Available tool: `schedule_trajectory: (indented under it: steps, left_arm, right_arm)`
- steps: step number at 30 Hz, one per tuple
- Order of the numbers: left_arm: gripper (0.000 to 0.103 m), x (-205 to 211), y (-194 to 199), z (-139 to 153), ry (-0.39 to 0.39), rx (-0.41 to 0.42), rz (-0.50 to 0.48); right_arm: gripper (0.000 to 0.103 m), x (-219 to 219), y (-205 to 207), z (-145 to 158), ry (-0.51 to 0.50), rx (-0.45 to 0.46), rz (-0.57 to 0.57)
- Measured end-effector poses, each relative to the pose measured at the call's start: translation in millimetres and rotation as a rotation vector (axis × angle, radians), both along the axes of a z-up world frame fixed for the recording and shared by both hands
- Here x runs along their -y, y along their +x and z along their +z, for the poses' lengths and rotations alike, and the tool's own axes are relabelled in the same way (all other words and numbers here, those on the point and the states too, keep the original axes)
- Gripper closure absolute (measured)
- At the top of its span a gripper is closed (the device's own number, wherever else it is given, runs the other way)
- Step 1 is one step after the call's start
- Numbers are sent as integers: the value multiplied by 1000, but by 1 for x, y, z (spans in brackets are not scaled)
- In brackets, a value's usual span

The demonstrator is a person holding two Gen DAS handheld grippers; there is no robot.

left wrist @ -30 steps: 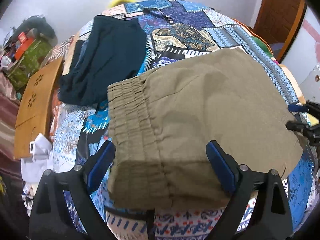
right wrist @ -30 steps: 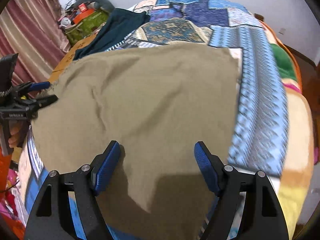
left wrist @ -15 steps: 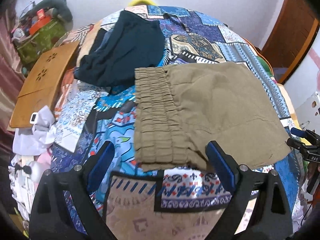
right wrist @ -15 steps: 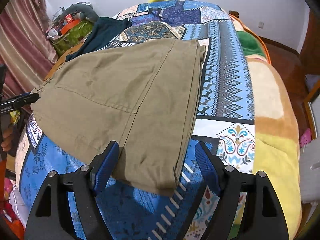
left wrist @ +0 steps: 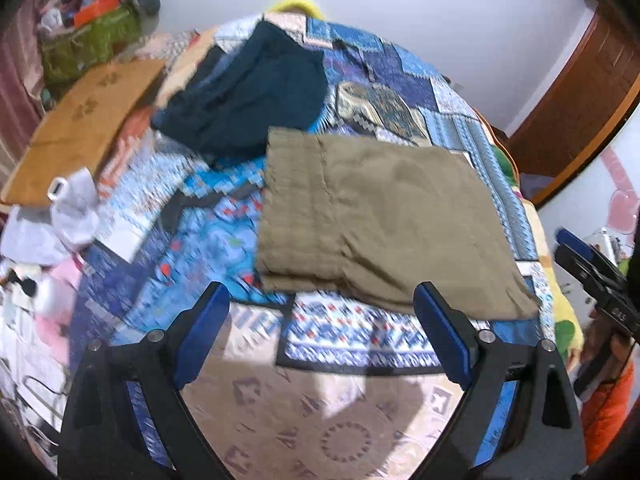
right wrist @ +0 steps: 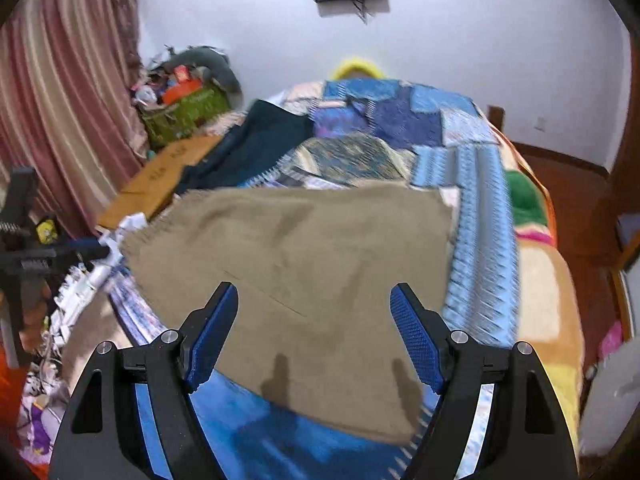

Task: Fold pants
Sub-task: 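Grasp the waistband with the left tool and lift it off the quilt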

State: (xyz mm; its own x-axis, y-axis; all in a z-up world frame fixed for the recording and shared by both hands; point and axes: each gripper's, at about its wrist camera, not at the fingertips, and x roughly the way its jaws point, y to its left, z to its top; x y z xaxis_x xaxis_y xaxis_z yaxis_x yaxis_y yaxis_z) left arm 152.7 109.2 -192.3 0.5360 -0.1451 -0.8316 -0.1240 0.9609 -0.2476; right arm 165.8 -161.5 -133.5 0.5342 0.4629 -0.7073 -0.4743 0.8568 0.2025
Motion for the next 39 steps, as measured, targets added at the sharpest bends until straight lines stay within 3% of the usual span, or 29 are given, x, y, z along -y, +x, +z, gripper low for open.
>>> schedule_trajectory:
  steps: [9,14,18,21,24,26,29,32,39]
  left_arm:
    - [9,15,6,-27,-165,-67,-45]
    - [5,10,21,-33,-337,-44,-66]
    - [4,-3,40,-43,-454,-40,-27]
    - [6,-7,51,-45,-475,-40,6]
    - [24,-5,61,-42,-386,-49,39]
    - [48,-4,63,-41,-309,-55,64]
    - [61,-7,62,-38,-250,-42,72]
    - [65,-8,54,-28,-172,0,72]
    - [66,3,27,25,292,157,82]
  right_arm:
    - [27,-45,10,-51,-92,-51,49]
    - [27,-35,13,-61,-22,-118,45]
    - [28,-32,13,-66,10,-147,54]
    - [28,-32,13,-67,31,-163,56]
    - [27,-32,12,-67,35,-163,58]
    - [27,-32,11,-66,37,-163,58]
    - [28,-31,10,-64,36,-156,52]
    - [27,-27,8,-61,28,-144,33]
    - [27,-4,0,-56,3,-136,-10]
